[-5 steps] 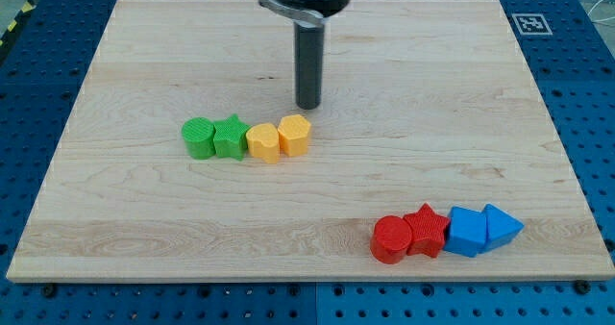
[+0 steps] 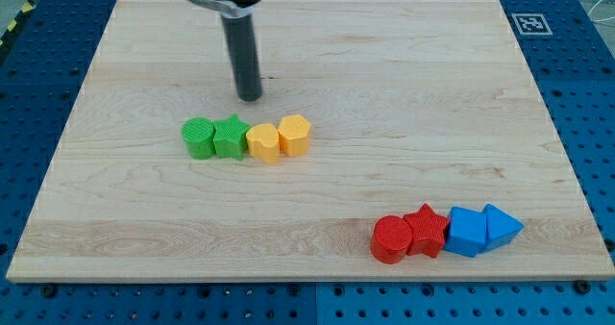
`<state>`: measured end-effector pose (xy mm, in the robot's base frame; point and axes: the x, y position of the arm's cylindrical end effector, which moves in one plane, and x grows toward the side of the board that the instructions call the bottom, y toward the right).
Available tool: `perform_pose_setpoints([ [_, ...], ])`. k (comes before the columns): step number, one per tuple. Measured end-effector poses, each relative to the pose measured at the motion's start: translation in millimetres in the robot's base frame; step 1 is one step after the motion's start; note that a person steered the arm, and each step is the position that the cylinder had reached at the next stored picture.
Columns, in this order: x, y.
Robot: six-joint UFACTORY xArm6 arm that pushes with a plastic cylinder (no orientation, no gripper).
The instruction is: Point at the yellow heart
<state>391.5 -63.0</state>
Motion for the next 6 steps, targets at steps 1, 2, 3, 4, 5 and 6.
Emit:
perform_pose_setpoints([
  [1, 14, 54],
  [2, 64, 94],
  [3, 106, 109],
  [4, 135, 102],
  [5, 149, 58],
  [6, 140, 19],
])
